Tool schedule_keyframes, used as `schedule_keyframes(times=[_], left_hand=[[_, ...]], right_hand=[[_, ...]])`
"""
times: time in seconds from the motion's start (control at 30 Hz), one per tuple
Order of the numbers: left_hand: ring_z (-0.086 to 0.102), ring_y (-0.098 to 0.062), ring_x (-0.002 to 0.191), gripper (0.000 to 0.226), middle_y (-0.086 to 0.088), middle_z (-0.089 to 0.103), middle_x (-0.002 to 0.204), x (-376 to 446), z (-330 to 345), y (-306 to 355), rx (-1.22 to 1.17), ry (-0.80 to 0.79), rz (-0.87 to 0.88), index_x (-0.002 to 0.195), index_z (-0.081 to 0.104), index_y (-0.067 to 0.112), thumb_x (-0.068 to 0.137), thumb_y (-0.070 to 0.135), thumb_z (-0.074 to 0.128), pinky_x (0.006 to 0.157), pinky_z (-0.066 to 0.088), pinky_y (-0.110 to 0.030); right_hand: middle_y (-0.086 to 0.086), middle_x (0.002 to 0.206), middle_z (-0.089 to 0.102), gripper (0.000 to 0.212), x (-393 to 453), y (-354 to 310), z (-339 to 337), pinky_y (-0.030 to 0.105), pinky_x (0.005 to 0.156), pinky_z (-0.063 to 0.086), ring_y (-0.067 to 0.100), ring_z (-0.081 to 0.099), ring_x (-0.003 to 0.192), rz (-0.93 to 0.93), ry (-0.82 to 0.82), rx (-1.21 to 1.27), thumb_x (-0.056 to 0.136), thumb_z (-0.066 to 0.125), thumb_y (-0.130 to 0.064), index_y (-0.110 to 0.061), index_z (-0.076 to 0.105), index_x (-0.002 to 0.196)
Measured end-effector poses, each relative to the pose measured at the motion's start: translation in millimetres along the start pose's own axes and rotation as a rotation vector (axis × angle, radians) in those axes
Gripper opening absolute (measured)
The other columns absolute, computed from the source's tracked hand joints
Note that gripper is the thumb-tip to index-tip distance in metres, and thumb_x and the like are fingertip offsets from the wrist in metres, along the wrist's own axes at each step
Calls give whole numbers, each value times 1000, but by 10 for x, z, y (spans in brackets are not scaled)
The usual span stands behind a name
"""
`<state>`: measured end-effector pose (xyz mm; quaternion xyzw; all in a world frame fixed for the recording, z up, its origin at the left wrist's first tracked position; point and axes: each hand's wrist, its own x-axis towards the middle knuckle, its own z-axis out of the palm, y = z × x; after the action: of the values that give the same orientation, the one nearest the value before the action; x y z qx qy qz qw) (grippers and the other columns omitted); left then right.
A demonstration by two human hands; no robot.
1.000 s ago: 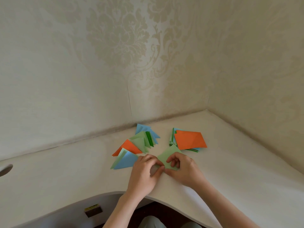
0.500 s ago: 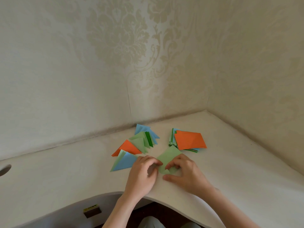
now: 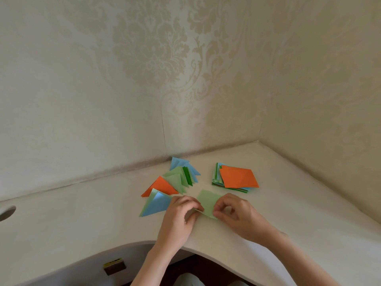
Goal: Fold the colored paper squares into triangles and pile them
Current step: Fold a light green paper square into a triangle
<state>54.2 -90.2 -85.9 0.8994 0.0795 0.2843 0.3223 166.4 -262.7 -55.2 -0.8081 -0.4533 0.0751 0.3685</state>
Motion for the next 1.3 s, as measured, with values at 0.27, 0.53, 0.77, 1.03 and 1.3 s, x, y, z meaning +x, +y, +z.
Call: schedule_keyframes(times=[0.27, 0.53, 0.77, 1.03, 1.3], left_hand=[[50, 0, 90, 5, 24, 57, 81, 8, 31, -4, 28, -16, 15, 84, 73, 24, 82, 29, 72, 78, 38, -14], [50, 1, 88, 12, 27, 57, 83, 14, 61, 35, 55, 36, -55, 95, 68, 31, 84, 35, 69, 77, 41, -18], [49, -3, 88, 24, 21, 58, 89, 25, 151, 36, 192, 45, -56, 99, 64, 34, 83, 52, 62, 81, 40, -24], [47, 1, 94, 19, 24, 55, 90, 53, 107, 38, 61, 35, -152, 97, 64, 35, 80, 28, 70, 81, 39, -15], [54, -2, 97, 33, 20, 59, 91, 51, 70, 0, -47, 30, -174, 86, 66, 32, 82, 0, 62, 83, 45, -17]], right_hand=[[-14, 104, 56, 21, -113, 154, 84, 7, 80, 40, -2, 56, 95, -95, 107, -40, 80, 71, -42, -22, 68, 85], [-10, 94, 53, 15, -11, 155, 278, 2, 74, 35, -6, 52, 81, -58, 258, -101, 81, 74, -25, -18, 66, 71], [-8, 84, 52, 16, 51, 106, 370, 26, 68, 47, 10, 55, 73, -39, 312, -149, 78, 73, -24, -18, 59, 72], [-10, 92, 49, 23, 99, 91, 296, 2, 75, 35, 8, 54, 83, 98, 196, -49, 77, 77, -17, -17, 68, 98], [-6, 98, 58, 32, 48, 101, 125, 5, 74, 37, -12, 50, 91, 169, 95, 59, 78, 72, -7, -33, 62, 94]])
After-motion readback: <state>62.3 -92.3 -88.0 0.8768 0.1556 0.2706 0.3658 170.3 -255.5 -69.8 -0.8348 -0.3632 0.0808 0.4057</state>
